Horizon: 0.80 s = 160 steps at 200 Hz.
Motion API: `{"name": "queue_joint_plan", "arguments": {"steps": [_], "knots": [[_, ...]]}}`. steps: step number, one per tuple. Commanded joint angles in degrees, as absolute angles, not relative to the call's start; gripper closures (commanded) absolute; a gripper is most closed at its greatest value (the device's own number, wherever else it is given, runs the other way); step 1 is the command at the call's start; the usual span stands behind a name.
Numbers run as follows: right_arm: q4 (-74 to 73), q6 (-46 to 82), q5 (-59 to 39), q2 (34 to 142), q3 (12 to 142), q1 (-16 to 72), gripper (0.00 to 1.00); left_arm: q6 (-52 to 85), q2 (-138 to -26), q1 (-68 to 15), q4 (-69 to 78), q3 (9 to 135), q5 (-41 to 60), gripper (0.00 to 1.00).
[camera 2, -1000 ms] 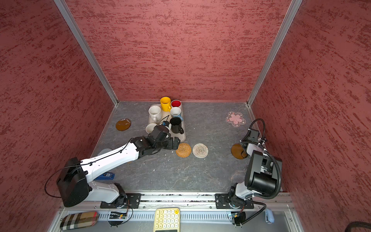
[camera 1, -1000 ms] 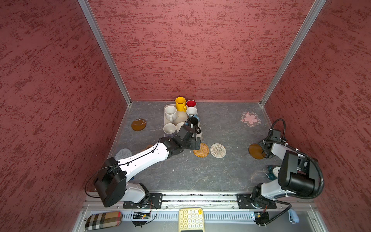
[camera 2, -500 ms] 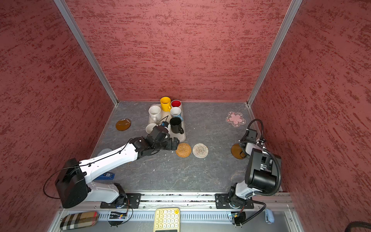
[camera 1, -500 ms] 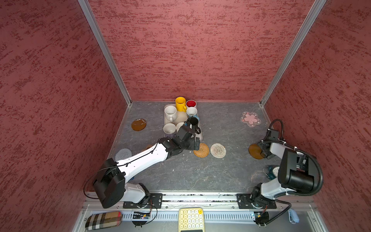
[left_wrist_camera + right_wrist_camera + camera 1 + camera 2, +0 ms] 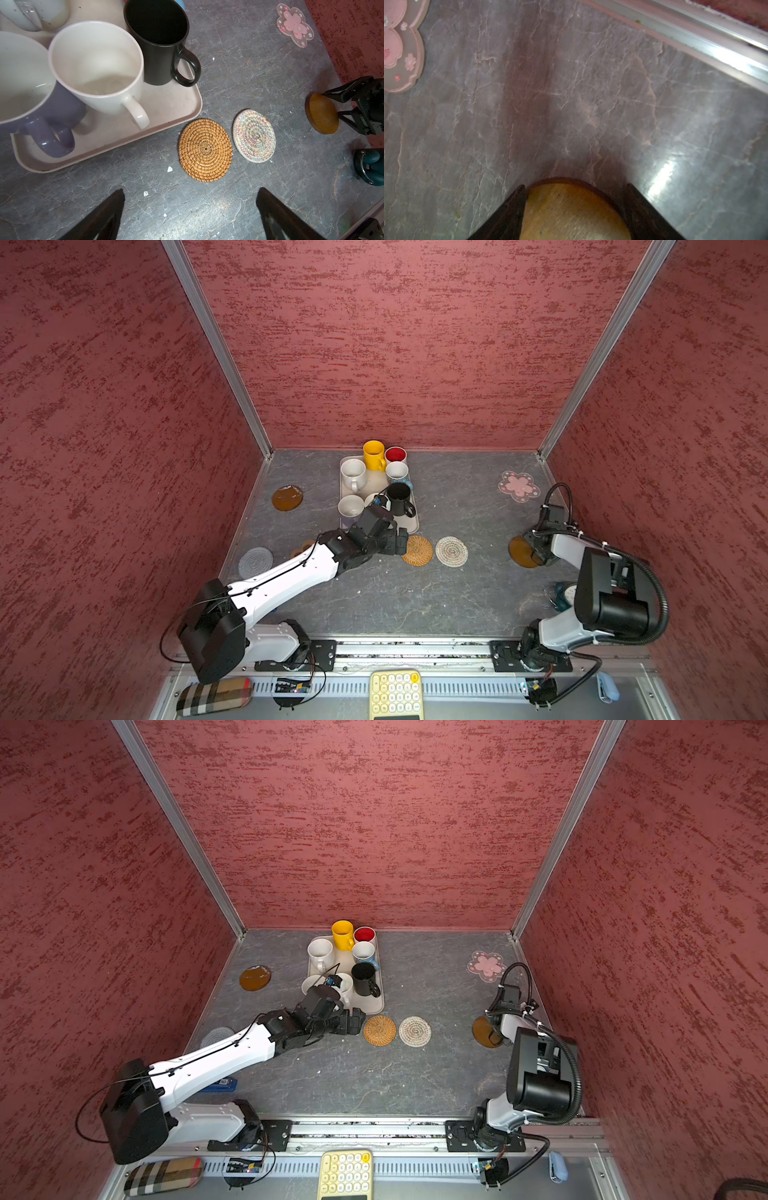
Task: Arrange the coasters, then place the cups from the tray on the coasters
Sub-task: 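Push the brown wooden coaster with the right gripper beside the multicolour coaster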
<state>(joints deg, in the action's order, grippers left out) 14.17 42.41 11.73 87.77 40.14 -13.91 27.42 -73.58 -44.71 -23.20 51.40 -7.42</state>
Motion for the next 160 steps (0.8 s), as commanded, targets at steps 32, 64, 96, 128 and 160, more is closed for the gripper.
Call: {"name": "queue_joint_plan", "arguments": {"steps": [32,64,96,128,160], "knots": [[18.1,40.9,11.4,89.0,40.4,-9.7,0.26,28.3,-70.8,-44.0,-22.4,48.7,-7.8,0.00],[18.7,39.0,10.7,89.9,41.0,-7.5,0.27,28.3,-69.7,-43.3,-22.4,47.9,-7.7,0.00],[18.7,37.2,9.9,90.3,41.0,-5.2,0.28,28.1,-68.2,-42.7,-23.0,47.6,-7.8,0.01],[19.4,36.4,9.5,91.0,41.2,-2.9,0.27,28.3,-66.7,-41.9,-22.8,46.6,-7.6,0.00],[19.9,36.1,8.3,90.4,41.2,-1.5,0.28,28.7,-66.1,-41.7,-22.5,45.6,-7.5,0.01]]}}
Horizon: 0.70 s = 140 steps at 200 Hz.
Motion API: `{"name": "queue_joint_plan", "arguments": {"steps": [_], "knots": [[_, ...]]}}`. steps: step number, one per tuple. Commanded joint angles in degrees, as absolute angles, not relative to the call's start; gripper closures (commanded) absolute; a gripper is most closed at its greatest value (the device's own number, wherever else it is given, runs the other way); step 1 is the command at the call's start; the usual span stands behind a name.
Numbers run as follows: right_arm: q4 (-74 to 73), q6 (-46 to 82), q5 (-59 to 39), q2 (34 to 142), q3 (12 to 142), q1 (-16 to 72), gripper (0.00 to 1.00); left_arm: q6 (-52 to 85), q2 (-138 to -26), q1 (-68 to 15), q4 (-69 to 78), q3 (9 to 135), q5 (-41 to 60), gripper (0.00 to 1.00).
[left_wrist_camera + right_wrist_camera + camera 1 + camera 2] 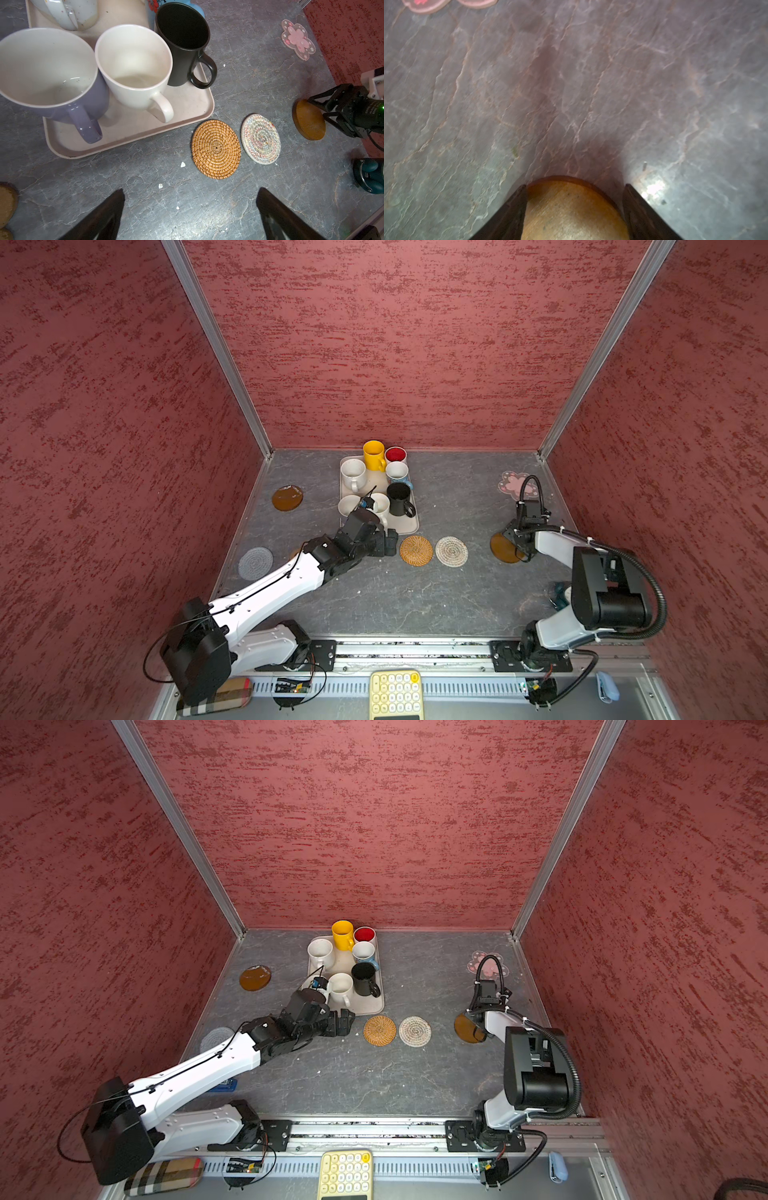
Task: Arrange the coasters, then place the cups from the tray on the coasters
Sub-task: 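Push the brown wooden coaster with the right gripper beside the multicolour coaster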
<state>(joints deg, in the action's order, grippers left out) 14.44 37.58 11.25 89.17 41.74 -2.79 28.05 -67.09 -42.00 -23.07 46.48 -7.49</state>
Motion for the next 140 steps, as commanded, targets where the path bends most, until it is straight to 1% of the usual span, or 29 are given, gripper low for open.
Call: {"name": "queue_joint_plan", "arguments": {"steps": [1,68,140], "knots": [[19.9,36.1,8.3,90.4,41.2,-1.4,0.28,28.7,-66.1,-41.7,-22.5,45.6,-7.5,0.01],[20.8,35.8,6.2,89.0,41.2,1.4,0.28,28.7,-64.7,-40.8,-22.4,44.4,-7.5,0.00],[21.4,36.6,6.8,89.4,41.5,6.1,0.28,28.8,-64.0,-40.5,-22.6,43.8,-7.4,0.00]]}}
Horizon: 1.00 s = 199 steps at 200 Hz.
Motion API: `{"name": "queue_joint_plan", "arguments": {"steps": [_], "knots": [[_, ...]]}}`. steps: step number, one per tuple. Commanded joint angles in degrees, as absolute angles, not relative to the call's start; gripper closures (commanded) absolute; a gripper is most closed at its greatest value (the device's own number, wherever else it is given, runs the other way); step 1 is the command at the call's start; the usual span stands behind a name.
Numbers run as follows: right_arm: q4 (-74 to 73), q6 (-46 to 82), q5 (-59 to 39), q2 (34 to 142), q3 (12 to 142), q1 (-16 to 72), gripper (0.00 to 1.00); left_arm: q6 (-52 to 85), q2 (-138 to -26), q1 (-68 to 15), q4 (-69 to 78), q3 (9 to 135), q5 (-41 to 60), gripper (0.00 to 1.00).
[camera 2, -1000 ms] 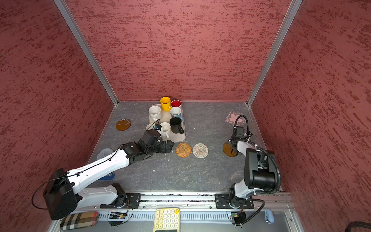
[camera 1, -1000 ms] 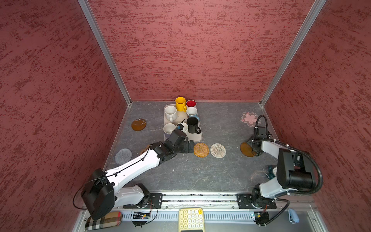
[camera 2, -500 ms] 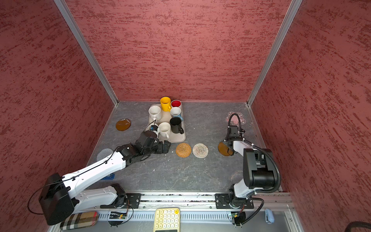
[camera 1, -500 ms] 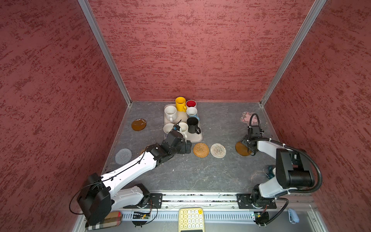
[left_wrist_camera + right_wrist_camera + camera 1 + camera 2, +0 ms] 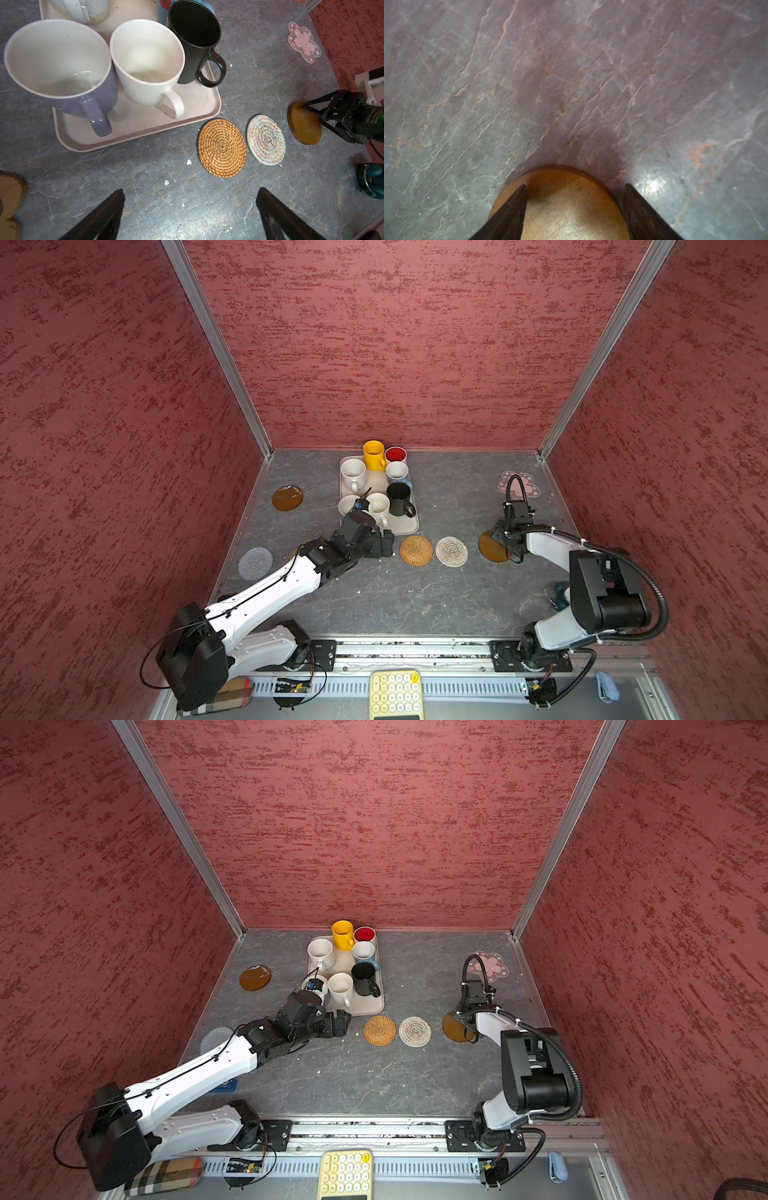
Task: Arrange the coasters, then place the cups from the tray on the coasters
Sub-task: 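Push the brown wooden coaster with the right gripper beside the multicolour coaster, then raise the right gripper to the pink mat while the left gripper reaches over the tray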
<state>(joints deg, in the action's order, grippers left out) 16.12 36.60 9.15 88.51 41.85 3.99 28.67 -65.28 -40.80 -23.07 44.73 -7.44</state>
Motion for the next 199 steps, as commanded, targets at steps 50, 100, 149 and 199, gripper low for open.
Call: {"name": "queue_joint_plan", "arguments": {"steps": [50,100,149,199], "knots": [[22.6,36.4,9.7,88.2,40.1,8.8,0.28,28.8,-62.4,-40.1,-23.2,43.2,-7.7,0.00],[23.9,37.2,12.4,86.2,39.3,10.4,0.28,28.8,-62.2,-39.9,-23.9,43.7,-7.6,0.01],[25.4,37.6,14.9,83.7,40.3,10.3,0.28,28.6,-62.1,-39.9,-24.4,44.1,-7.7,0.01],[21.8,31.6,13.4,77.6,42.0,9.8,0.24,27.0,-64.7,-38.7,-22.9,47.2,-6.7,0.01]]}}
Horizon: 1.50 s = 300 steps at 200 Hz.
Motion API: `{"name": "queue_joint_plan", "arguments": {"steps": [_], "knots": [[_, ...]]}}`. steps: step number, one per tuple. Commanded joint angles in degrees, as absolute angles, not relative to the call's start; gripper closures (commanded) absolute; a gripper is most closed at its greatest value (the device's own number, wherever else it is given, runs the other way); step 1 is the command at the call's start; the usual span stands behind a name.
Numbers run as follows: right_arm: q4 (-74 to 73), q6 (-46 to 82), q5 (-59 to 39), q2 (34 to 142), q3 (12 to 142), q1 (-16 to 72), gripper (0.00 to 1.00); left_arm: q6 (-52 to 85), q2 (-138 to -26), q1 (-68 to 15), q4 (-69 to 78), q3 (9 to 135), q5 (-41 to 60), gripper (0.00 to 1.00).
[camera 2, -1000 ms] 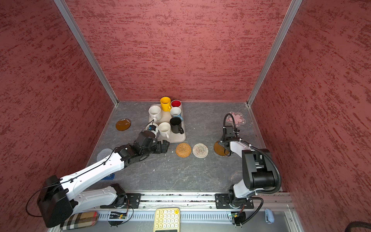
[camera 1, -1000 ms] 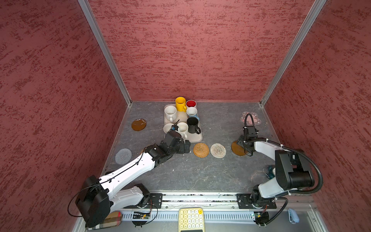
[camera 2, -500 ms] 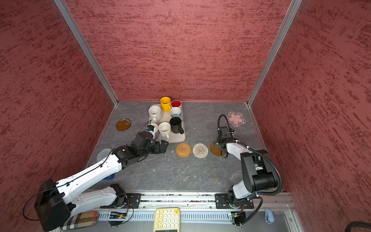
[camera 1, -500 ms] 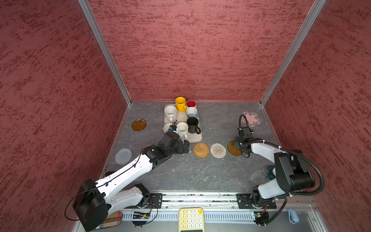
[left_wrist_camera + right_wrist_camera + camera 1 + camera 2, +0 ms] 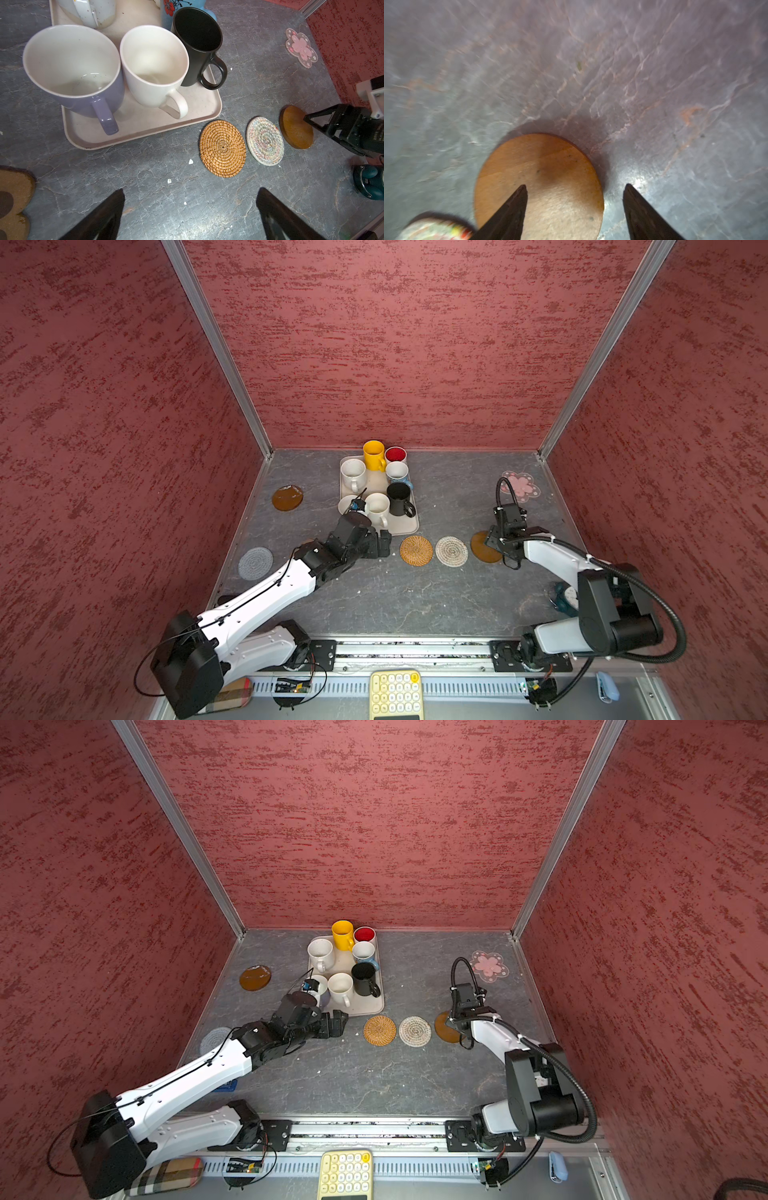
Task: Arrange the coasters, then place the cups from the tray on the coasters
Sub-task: 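Raise the right gripper to the pink mat while the left gripper reaches over the tray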
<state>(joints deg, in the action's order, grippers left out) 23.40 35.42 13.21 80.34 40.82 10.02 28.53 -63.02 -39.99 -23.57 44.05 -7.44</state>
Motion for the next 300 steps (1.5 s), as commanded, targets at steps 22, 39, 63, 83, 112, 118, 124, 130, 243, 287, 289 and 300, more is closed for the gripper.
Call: {"name": "queue_joint_plan", "arguments": {"steps": [22,39,63,83,112,118,124,130,243,287,289,300], "knots": [[21.2,28.7,12.7,78.3,45.7,8.5,0.23,25.0,-69.4,-37.9,-23.3,52.6,-6.0,0.01],[21.0,27.1,11.7,80.7,49.6,6.9,0.21,23.7,-73.1,-37.3,-23.3,57.0,-4.9,0.00],[20.3,25.1,11.3,85.7,55.2,5.5,0.20,22.5,-77.8,-35.8,-23.1,62.4,-2.8,0.01],[19.9,24.3,9.7,90.5,60.4,3.6,0.20,22.2,-81.1,-34.0,-23.1,66.6,-0.6,0.00],[20.9,22.8,8.0,98.5,69.5,1.2,0.20,22.2,-86.1,-31.5,-23.2,71.8,0.7,0.01],[21.2,22.5,8.0,100.1,71.4,0.8,0.20,22.2,-87.3,-31.2,-23.4,73.0,0.7,0.00],[21.3,22.1,8.0,101.6,73.3,0.4,0.20,22.1,-88.5,-30.7,-23.8,74.3,0.7,0.01],[21.4,21.7,7.9,102.9,75.1,0.1,0.20,21.9,-89.7,-30.4,-24.0,75.6,0.8,0.00],[23.2,18.1,4.1,126.5,103.3,-3.3,0.20,18.1,-113.4,-29.0,-35.1,106.7,2.6,0.00],[29.6,16.1,5.0,135.5,117.2,-3.6,0.20,17.0,-118.5,-29.1,-37.2,113.8,3.7,0.00],[29.9,16.1,5.0,135.9,117.8,-3.6,0.20,16.9,-118.6,-29.0,-37.2,114.1,3.8,0.00],[32.3,16.1,4.9,138.3,121.2,-3.8,0.20,16.8,-119.5,-29.1,-37.0,114.9,4.4,0.00]]}}
